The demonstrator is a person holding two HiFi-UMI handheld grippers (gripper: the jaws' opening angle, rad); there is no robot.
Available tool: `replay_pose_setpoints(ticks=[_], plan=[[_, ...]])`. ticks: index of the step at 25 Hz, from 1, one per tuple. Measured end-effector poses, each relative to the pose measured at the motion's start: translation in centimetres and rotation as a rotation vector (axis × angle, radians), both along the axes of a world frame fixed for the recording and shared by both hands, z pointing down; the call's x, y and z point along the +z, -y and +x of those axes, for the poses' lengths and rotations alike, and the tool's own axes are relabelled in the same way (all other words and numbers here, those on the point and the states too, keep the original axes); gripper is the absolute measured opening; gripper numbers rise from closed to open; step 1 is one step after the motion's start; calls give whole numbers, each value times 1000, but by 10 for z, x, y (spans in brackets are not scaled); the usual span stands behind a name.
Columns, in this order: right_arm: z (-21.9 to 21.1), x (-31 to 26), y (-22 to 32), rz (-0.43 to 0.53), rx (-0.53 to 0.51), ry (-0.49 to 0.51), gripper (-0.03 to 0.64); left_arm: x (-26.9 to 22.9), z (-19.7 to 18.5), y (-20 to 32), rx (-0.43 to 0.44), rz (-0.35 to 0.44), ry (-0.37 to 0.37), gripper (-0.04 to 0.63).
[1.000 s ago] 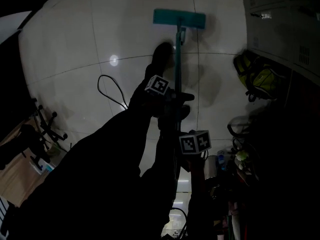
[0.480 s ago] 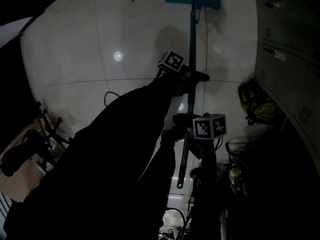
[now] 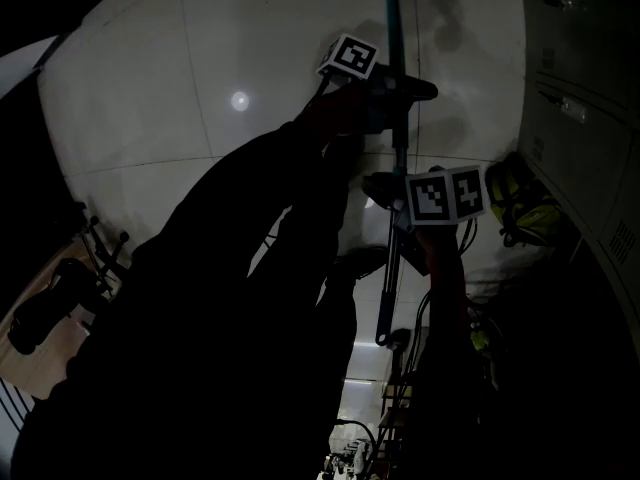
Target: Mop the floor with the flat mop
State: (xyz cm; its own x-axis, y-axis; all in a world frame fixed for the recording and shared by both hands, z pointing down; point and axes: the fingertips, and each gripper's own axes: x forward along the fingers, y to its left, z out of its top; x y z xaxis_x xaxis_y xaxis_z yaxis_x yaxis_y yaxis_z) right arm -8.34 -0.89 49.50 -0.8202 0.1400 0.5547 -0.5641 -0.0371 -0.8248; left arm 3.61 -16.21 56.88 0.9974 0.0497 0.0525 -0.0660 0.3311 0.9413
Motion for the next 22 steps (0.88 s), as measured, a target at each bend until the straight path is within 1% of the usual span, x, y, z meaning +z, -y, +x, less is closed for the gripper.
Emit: replay_pose_setpoints(ticks=[2, 4, 8, 11, 15, 19, 22], plan=[[3, -5, -30, -1, -17, -9, 104, -5, 1, -29, 24, -3, 2, 56], [6, -11, -73, -8, -38, -13, 103, -10, 1, -71, 45, -17, 13, 55], [17, -28, -180, -42, -76, -35, 104, -25, 9, -181, 52, -113, 17, 51], [19, -46, -261, -80, -80, -21, 104, -34, 9, -266, 70, -151, 34, 48], [23, -63, -356, -119, -92, -9, 109, -45, 15, -367, 87, -193, 19, 48], [31, -70, -435, -144, -111, -21, 109, -48, 23, -451, 103, -244, 21, 46], [32, -79, -473, -149, -113, -18, 109, -49, 26, -500, 109, -290, 24, 44]])
